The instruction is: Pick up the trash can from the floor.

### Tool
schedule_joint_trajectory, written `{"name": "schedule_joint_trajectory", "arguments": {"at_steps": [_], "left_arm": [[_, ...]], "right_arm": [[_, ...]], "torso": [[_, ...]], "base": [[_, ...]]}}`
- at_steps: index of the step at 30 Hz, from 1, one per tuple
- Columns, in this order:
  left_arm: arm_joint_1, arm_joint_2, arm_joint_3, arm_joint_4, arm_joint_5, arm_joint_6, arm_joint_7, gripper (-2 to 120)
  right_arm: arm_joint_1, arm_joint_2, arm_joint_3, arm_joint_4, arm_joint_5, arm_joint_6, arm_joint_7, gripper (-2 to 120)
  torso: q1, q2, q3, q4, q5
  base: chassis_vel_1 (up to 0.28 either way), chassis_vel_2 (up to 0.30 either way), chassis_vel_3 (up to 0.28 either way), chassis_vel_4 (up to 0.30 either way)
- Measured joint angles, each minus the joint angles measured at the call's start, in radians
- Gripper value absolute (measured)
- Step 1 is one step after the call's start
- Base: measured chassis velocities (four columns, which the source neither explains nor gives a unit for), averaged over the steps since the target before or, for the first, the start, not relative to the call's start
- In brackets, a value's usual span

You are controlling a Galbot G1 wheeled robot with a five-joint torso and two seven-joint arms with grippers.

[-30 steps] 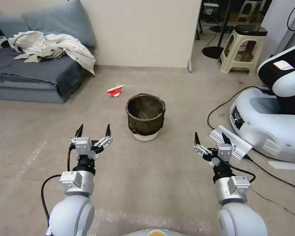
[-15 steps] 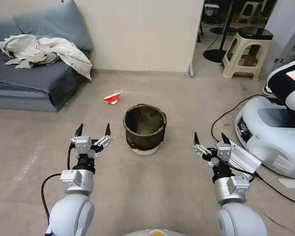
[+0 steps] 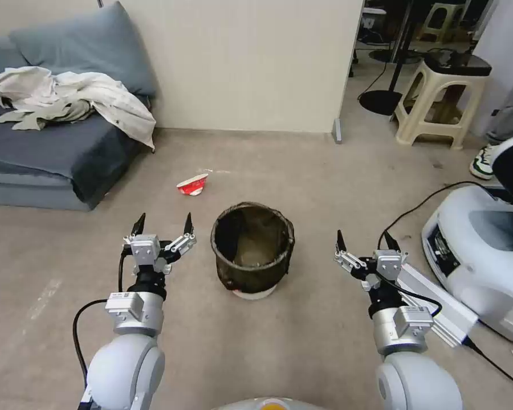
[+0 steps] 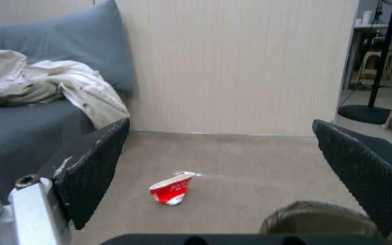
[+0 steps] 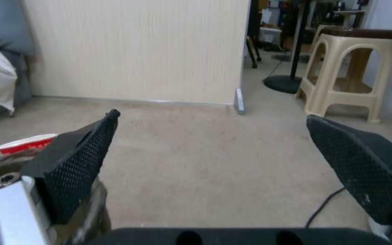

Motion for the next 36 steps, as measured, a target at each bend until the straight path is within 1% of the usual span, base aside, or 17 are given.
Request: {"name": "schedule_joint_trajectory", "arguments": {"at_steps": [3, 4, 5, 6, 8, 12, 13, 16, 17, 18, 20, 21, 22, 28, 31, 35, 36], "left_arm": [[-0.01, 0.003, 0.004, 0.0, -0.007, 0.02, 0.005, 100], [-0.017, 0.008, 0.006, 0.0, -0.016, 0.048, 0.013, 100], [-0.017, 0.008, 0.006, 0.0, -0.016, 0.048, 0.013, 100], [-0.029, 0.016, 0.01, 0.0, -0.029, 0.083, 0.025, 100], [-0.036, 0.021, 0.013, 0.003, -0.036, 0.098, 0.029, 100], [-0.108, 0.051, 0.029, 0.053, -0.079, 0.168, 0.04, 100], [-0.108, 0.051, 0.029, 0.053, -0.079, 0.168, 0.04, 100], [-0.153, 0.082, 0.04, 0.072, -0.145, 0.283, 0.038, 100], [-0.153, 0.082, 0.04, 0.072, -0.145, 0.283, 0.038, 100], [-0.171, 0.094, 0.045, 0.083, -0.178, 0.337, 0.034, 100], [-0.197, 0.108, 0.055, 0.107, -0.231, 0.398, 0.032, 100], [-0.197, 0.108, 0.055, 0.107, -0.231, 0.398, 0.032, 100], [-0.213, 0.115, 0.067, 0.131, -0.258, 0.419, 0.031, 100], [-0.224, 0.117, 0.08, 0.159, -0.268, 0.453, 0.021, 100], [-0.234, 0.114, 0.087, 0.187, -0.272, 0.513, 0.002, 100], [-0.244, 0.109, 0.091, 0.209, -0.272, 0.568, -0.034, 100], [-0.244, 0.109, 0.091, 0.209, -0.272, 0.568, -0.034, 100]], "right_arm": [[0.002, -0.002, -0.001, 0.0, 0.002, 0.0, 0.003, 100], [0.003, -0.003, -0.002, 0.0, 0.003, 0.0, 0.004, 100], [0.003, -0.003, -0.002, 0.0, 0.003, 0.0, 0.004, 100], [0.003, -0.005, -0.002, -0.001, 0.005, -0.001, 0.005, 100], [0.003, -0.005, -0.002, -0.001, 0.005, -0.001, 0.005, 100], [0.004, -0.008, -0.003, -0.002, 0.009, -0.003, 0.006, 100], [0.004, -0.008, -0.003, -0.002, 0.009, -0.003, 0.006, 100], [0.004, -0.01, -0.003, -0.003, 0.013, -0.005, 0.008, 100], [0.004, -0.01, -0.003, -0.003, 0.013, -0.005, 0.008, 100], [0.004, -0.011, -0.002, -0.003, 0.015, -0.006, 0.009, 100], [0.005, -0.011, -0.002, -0.006, 0.016, -0.006, 0.012, 100], [0.005, -0.011, -0.002, -0.006, 0.016, -0.006, 0.012, 100], [0.005, -0.012, -0.002, -0.008, 0.017, -0.006, 0.013, 100], [0.01, -0.018, -0.004, -0.008, 0.018, -0.011, 0.013, 100], [0.015, -0.023, -0.009, -0.017, 0.018, -0.012, 0.013, 100], [0.02, -0.026, -0.015, -0.024, 0.018, -0.012, 0.013, 100], [0.02, -0.026, -0.015, -0.024, 0.018, -0.012, 0.013, 100]], "torso": [[0.0, 0.0, 0.0, 0.0001, -0.0001], [0.0, 0.0, 0.0, 0.0002, 0.0], [0.0, 0.0, 0.0, 0.0002, 0.0], [0.0, 0.0, 0.0, 0.0003, -0.0002], [0.0, 0.0, 0.0, 0.0002, -0.0001], [0.0, 0.0, 0.0, 0.0001, -0.0002], [0.0, 0.0, 0.0, 0.0001, -0.0002], [0.0, 0.0, 0.0, 0.0, 0.0], [0.0, 0.0, 0.0, 0.0, 0.0], [0.0, 0.0, 0.0, 0.0003, -0.0001], [0.0, 0.0, 0.0, 0.0003, -0.0001], [0.0, 0.0, 0.0, 0.0003, -0.0001], [0.0, 0.0, 0.0, 0.0001, -0.0002], [0.0, 0.0, 0.0, 0.0001, -0.0001], [0.0, 0.0, 0.0, 0.0002, 0.0], [0.0, 0.0, 0.0, 0.0002, 0.0], [0.0, 0.0, 0.0, 0.0002, 0.0]], "base": [[-0.172, 0.168, 0.143, -0.166], [-0.106, 0.133, 0.132, -0.142], [-0.106, 0.133, 0.132, -0.142], [-0.106, 0.099, 0.103, -0.109], [-0.067, 0.099, 0.103, -0.048], [-0.003, 0.01, 0.013, -0.012], [0.0, 0.0, 0.0, 0.0], [0.0, 0.0, 0.0, 0.0], [0.0, 0.0, 0.0, 0.0], [0.0, 0.0, 0.0, 0.0], [0.0, 0.0, 0.0, 0.0], [0.0, 0.0, 0.0, 0.0], [0.0, 0.0, 0.0, 0.0], [0.0, 0.0, 0.0, 0.0], [0.0, 0.0, 0.0, 0.0], [0.0, 0.0, 0.0, 0.0], [0.0, 0.0, 0.0, 0.0]]}}
